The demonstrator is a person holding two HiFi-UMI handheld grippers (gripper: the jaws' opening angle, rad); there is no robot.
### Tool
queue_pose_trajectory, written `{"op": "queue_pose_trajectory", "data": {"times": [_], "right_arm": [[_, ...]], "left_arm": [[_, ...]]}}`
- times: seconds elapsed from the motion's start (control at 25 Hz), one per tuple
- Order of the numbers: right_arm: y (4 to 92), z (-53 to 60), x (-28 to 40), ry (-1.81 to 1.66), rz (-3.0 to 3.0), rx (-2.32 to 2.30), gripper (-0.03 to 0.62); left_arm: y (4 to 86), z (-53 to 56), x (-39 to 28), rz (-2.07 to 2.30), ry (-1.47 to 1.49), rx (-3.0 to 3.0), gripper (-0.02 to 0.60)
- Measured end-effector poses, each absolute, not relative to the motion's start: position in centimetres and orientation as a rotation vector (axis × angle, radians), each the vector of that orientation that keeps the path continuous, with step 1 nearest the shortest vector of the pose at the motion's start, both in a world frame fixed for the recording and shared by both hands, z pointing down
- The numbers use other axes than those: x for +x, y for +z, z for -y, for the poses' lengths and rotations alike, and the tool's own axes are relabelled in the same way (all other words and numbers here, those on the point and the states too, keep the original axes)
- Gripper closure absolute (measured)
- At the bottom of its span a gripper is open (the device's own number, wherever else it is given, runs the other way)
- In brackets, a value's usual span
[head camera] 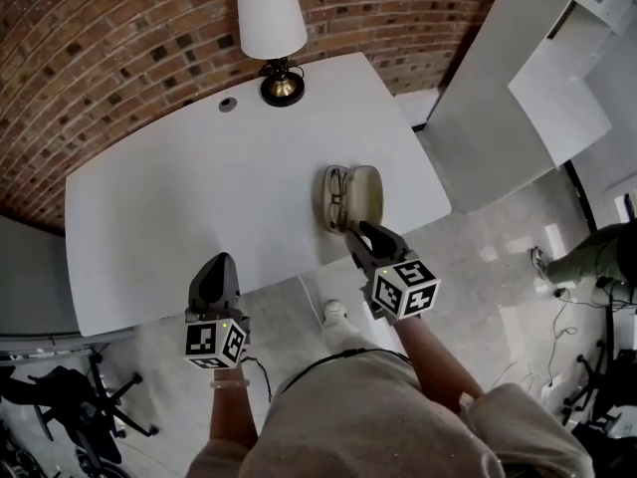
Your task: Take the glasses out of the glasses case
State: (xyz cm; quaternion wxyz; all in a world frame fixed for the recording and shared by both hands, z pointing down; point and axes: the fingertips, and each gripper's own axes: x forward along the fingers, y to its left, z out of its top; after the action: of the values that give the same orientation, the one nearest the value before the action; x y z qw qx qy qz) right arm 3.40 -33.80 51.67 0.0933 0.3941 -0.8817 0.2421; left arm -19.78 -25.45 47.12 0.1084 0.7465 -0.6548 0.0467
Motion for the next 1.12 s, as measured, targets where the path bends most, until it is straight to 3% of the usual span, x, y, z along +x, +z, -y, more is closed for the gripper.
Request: {"op": "queue_pose_trajectory", "data": {"times": [1.12], "right_arm": [[56.8, 39.9, 1.4, 1.078, 2.252, 1.358, 0.465]], "left_arm": [[49.5, 34.7, -21.0, 1.707, 0.251, 2.286, 0.575]]}}
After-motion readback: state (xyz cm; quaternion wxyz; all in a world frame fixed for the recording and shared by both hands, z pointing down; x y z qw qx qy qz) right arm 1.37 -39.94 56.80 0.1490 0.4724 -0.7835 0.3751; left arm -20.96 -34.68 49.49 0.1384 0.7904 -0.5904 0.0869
